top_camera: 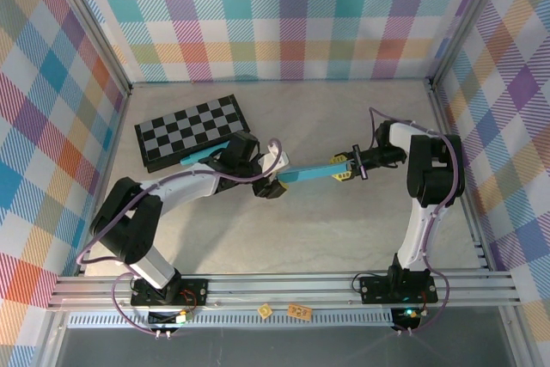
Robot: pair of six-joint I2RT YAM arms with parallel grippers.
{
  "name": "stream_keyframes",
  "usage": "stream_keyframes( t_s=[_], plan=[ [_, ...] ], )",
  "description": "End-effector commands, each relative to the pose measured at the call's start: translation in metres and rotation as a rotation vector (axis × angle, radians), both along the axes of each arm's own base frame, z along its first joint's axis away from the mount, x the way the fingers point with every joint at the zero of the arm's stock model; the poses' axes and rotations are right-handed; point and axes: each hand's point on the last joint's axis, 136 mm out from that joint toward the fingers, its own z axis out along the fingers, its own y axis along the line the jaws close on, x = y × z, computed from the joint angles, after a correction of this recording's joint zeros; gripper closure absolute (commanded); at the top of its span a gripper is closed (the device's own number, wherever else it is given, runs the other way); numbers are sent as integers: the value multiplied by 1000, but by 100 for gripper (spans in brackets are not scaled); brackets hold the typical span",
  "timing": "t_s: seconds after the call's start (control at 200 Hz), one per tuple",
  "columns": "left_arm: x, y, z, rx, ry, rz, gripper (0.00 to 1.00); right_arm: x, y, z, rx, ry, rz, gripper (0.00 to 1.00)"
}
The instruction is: Fold the paper box
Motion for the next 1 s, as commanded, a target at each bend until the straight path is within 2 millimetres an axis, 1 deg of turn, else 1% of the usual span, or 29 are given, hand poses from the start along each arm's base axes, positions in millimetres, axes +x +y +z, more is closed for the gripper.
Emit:
stream_keyframes(
  t_s=[0.0, 0.26, 0.4, 0.555, 0.7, 0.86, 0.94, 0.995],
  plan=[
    [-1, -20, 10, -40, -43, -64, 36, -15, -4, -10, -48, 91, 8, 66],
    [3, -28, 6, -56, -40, -47, 41, -17, -3, -13, -40, 106, -1, 64],
    [7, -34, 10, -70, -31, -41, 49, -18, -3, -15, -39, 108, -2, 61],
    [8, -36, 12, -78, -11, -33, 56, -16, -4, -15, -38, 99, -4, 52],
    [1, -34, 9, -65, 35, -39, 60, -9, -8, -12, -66, 62, 0, 42],
    [-8, -28, 10, -55, 76, -28, 60, 3, -16, 2, -112, -26, -3, 36],
    [-12, -25, 12, -54, 95, -27, 60, 12, -23, 14, -145, -88, -20, 33],
    [-14, -22, 12, -50, 108, -25, 60, 16, -28, 25, -172, -138, -24, 28]
  ],
)
